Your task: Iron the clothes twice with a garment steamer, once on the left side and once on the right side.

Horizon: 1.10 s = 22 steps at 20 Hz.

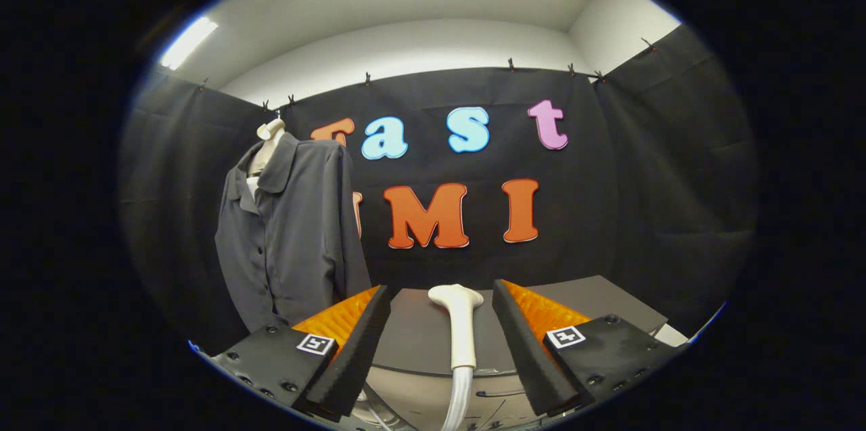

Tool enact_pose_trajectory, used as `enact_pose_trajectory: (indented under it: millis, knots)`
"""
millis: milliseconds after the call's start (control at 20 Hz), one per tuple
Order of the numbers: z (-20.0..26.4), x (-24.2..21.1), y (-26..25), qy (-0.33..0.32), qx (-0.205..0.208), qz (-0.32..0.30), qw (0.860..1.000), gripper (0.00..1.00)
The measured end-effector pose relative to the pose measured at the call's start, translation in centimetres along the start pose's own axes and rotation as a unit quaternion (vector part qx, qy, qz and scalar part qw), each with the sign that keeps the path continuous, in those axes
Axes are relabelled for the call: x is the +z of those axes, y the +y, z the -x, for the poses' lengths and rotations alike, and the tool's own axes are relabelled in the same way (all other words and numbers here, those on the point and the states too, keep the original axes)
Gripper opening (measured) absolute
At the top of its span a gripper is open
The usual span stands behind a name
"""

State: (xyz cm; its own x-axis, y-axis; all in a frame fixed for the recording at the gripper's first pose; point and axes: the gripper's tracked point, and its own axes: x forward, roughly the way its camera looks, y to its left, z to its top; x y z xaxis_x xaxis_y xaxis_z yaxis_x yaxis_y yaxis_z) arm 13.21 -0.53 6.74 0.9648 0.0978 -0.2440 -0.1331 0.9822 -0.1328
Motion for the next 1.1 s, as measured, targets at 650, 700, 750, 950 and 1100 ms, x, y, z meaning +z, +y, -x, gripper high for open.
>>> enact_pose_trajectory:
  millis: [650,700,750,950,1100]
  knots:
    - [-14.9,-16.6,-4.8,0.281,0.013,-0.014,0.959,0.91]
    - [-15.0,-17.0,-5.0,0.289,0.012,-0.015,0.957,0.88]
    - [-15.3,-17.5,-5.2,0.298,0.015,-0.013,0.954,0.85]
    - [-15.5,-17.4,-5.2,0.288,0.022,0.0,0.957,0.74]
    - [-15.8,-17.2,-5.0,0.275,0.034,0.002,0.961,0.64]
